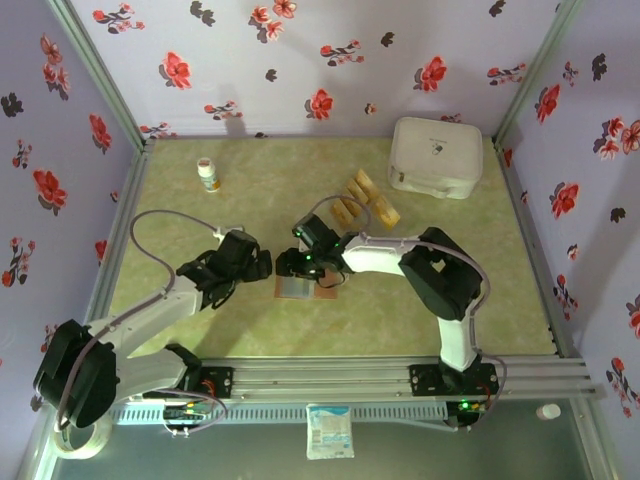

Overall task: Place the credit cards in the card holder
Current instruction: Flip over the card slot in the card holder, then move the card holder to the center of the table.

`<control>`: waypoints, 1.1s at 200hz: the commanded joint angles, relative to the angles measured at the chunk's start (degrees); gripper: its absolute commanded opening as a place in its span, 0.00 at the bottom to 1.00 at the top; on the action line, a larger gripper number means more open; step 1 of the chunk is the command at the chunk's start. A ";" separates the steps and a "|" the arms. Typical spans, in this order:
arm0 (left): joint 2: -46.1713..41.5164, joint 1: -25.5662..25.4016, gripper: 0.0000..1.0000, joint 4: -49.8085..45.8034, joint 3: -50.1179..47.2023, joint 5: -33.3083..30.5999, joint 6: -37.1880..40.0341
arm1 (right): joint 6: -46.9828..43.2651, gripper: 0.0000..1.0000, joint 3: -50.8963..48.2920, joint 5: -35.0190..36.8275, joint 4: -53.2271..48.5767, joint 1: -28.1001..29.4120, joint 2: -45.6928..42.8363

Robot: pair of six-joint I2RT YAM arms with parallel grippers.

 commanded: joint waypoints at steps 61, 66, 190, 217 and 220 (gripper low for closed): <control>3.62 0.18 0.99 2.02 -0.03 4.47 3.27 | -2.09 0.51 -3.67 4.49 -4.35 -1.33 -12.41; 4.09 0.02 0.99 2.42 0.22 4.88 3.53 | -2.59 0.51 -4.34 5.54 -5.56 -1.56 -13.87; 14.25 -3.67 0.99 3.44 6.59 5.21 5.26 | -7.76 0.51 -18.62 21.38 -16.72 -5.81 -24.83; 15.30 -3.93 0.99 2.86 7.56 5.19 5.77 | -7.88 0.41 -17.85 21.15 -14.47 -5.95 -21.58; 15.42 -3.96 0.99 2.83 7.67 5.28 5.83 | -7.94 0.39 -17.70 21.15 -14.41 -6.04 -21.30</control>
